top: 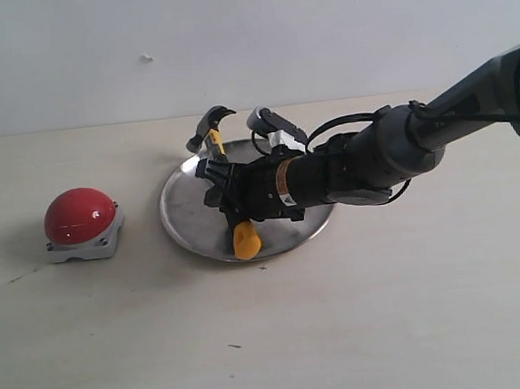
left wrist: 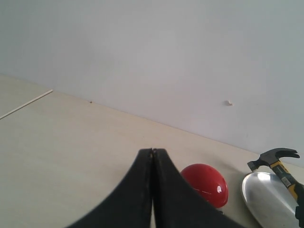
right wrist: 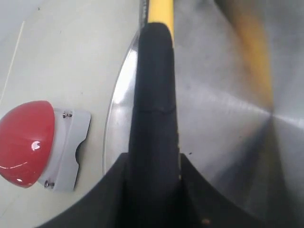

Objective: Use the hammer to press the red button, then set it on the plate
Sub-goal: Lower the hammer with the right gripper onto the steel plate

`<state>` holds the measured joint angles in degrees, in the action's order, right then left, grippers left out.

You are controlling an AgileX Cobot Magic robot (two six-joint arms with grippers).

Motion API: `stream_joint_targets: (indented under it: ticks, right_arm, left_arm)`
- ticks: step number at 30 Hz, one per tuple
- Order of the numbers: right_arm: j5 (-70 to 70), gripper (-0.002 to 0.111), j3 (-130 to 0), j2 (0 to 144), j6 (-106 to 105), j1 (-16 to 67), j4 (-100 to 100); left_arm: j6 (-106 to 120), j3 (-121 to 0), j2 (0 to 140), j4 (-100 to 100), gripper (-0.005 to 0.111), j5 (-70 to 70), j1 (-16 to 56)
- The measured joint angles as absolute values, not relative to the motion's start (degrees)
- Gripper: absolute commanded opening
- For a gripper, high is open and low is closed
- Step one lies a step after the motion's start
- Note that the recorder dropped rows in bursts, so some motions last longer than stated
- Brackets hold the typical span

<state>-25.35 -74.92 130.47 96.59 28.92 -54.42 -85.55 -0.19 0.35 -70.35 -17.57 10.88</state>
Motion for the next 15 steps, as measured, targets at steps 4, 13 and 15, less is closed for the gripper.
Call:
stream_joint_targets:
  ticks: [4, 13, 15]
  right_arm:
    - [-24.97, 0.0, -74.92, 130.47, 96.59, 28.92, -55.38]
    - [-24.52, 0.012, -75.05, 130.47, 96.59, 28.92, -56.72]
    - [-24.31, 0.018, -75.05, 130.47, 96.59, 28.92, -56.84]
  left_arm:
    - [-85.55, -0.19, 0.35, -70.35, 0.0, -17.57, 10.88]
    - [-85.55, -0.19, 0.35, -70.35, 0.0, -17.57, 10.88]
    - [-85.55, -0.19, 0.35, -70.35, 0.0, -17.57, 10.88]
